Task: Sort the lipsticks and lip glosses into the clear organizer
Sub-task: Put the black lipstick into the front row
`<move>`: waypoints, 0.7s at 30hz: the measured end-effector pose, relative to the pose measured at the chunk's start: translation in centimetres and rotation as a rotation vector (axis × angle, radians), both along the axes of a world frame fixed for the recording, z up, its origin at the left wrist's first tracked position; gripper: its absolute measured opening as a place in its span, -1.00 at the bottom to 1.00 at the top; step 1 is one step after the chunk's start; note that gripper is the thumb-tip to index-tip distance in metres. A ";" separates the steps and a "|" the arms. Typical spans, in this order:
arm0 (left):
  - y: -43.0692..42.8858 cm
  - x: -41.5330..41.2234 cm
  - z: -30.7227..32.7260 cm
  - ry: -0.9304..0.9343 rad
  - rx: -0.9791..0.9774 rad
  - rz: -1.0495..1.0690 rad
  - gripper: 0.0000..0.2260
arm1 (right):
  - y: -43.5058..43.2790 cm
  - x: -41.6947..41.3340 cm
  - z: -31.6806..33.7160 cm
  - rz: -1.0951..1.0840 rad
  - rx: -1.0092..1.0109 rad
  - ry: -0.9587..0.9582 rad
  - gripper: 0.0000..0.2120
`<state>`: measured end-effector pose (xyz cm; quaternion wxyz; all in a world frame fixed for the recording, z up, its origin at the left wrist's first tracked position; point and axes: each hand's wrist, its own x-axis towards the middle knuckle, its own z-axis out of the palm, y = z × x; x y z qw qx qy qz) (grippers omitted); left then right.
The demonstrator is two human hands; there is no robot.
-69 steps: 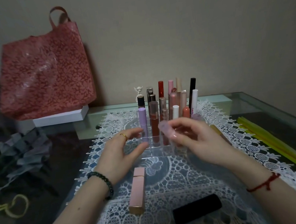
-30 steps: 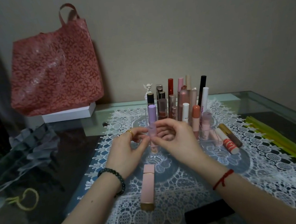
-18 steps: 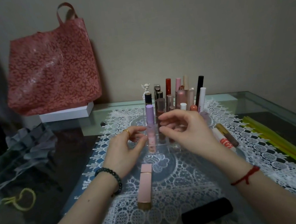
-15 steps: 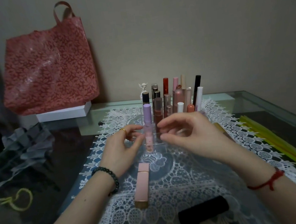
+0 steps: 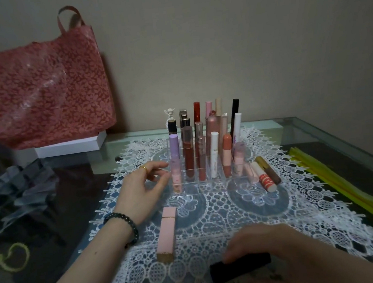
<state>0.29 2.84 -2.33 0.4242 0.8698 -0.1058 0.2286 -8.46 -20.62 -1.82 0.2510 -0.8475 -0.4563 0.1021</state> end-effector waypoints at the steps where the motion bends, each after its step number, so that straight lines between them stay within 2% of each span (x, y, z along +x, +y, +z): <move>1: 0.0 0.0 0.0 0.003 -0.002 0.000 -0.84 | 0.1 0.6 0.8 -0.082 0.022 -0.077 -0.97; 3: 0.0 -0.1 -0.1 0.009 -0.013 0.004 -0.85 | -1.0 -0.4 1.6 -0.163 0.169 -0.024 -0.83; 5: -0.1 -0.1 0.0 0.013 -0.022 0.012 -0.85 | -1.1 -0.9 1.8 -0.161 0.189 0.022 -0.80; 9: -0.1 -0.3 0.1 0.018 -0.022 0.017 -0.85 | -0.6 -0.2 2.2 -0.171 0.129 -0.029 -0.79; 13: -0.2 -0.3 0.0 0.027 -0.049 0.018 -0.84 | -0.4 0.3 3.0 -0.293 0.161 -0.028 -0.70; 17: -0.2 -0.2 0.1 0.006 -0.069 0.016 -0.84 | 0.4 1.5 4.2 -0.451 0.386 -0.016 -0.67; 21: -0.1 -0.4 0.3 -0.069 -0.105 0.019 -0.84 | 2.0 3.7 5.9 -0.474 0.665 -0.020 -0.67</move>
